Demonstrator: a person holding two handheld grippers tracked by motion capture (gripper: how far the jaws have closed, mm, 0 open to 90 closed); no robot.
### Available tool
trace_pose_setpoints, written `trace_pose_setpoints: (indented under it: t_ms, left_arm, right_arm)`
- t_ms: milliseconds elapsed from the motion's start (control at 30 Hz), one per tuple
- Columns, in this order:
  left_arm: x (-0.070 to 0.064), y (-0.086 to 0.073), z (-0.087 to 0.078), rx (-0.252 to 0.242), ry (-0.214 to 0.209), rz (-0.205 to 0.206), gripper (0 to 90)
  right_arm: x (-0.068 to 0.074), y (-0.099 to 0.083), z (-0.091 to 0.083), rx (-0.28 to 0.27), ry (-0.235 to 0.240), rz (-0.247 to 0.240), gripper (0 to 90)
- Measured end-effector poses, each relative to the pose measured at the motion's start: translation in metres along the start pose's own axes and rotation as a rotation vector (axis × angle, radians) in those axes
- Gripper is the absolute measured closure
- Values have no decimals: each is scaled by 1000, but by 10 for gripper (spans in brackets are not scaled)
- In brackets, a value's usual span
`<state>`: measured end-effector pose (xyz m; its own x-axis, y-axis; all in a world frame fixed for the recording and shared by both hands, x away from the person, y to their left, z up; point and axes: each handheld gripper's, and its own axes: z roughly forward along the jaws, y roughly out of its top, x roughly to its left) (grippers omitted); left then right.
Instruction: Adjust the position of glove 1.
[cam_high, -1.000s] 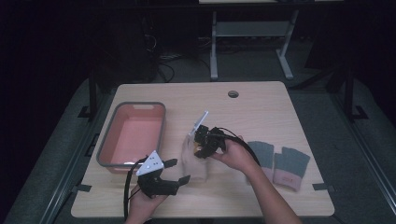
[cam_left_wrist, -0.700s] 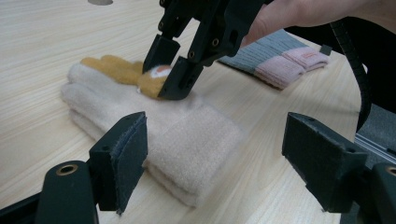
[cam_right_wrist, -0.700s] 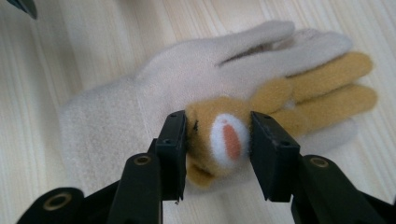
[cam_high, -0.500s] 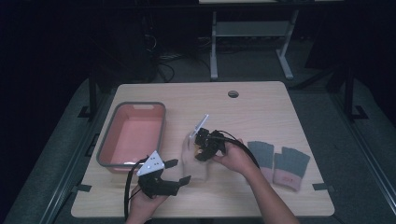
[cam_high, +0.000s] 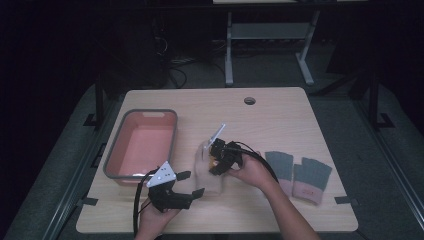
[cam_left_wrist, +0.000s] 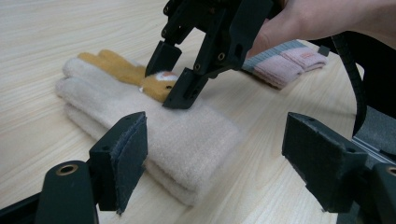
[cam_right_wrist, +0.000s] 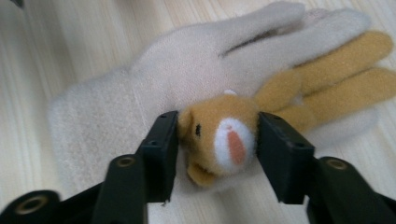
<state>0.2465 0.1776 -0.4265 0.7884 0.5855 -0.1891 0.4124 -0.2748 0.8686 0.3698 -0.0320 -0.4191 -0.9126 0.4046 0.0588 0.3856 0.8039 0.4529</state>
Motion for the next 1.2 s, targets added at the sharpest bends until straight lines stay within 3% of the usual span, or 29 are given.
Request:
trace_pose_setpoints:
  t_ms: [233,367,467,533,700,833,867,967,1000,1167,1200]
  left_arm:
    - [1,0,3,6,4,-21,225]
    - [2,1,7,9,6,-66,232]
    - [4,3,9,14,14,-91,240]
    - [3,5,10,20,36,-114,242]
    - [4,5,20,86,105,-193,250]
    - [5,5,22,106,123,-217,254]
    - [6,6,22,113,125,-226,263]
    - [8,10,25,121,119,-250,306]
    - [9,12,28,129,126,-260,316]
    - [9,13,35,161,128,-273,334]
    - [11,12,38,165,113,-301,345]
  right_arm:
    - [-3,-6,-8,-41,-13,61,367]
    - [-5,-10,-16,-74,-3,105,348]
    - [-6,-17,-21,-107,19,166,335]
    - [-5,-19,-21,-109,22,182,331]
    - [0,-31,-19,-146,31,243,332]
    - [2,-38,-19,-170,38,294,336]
    - [2,-42,-17,-184,45,330,341]
    - [3,-47,-15,-192,51,362,341]
    - [3,-51,-12,-197,72,390,340]
    - [4,-57,-7,-203,77,427,342]
    - [4,-58,-6,-201,88,444,343]
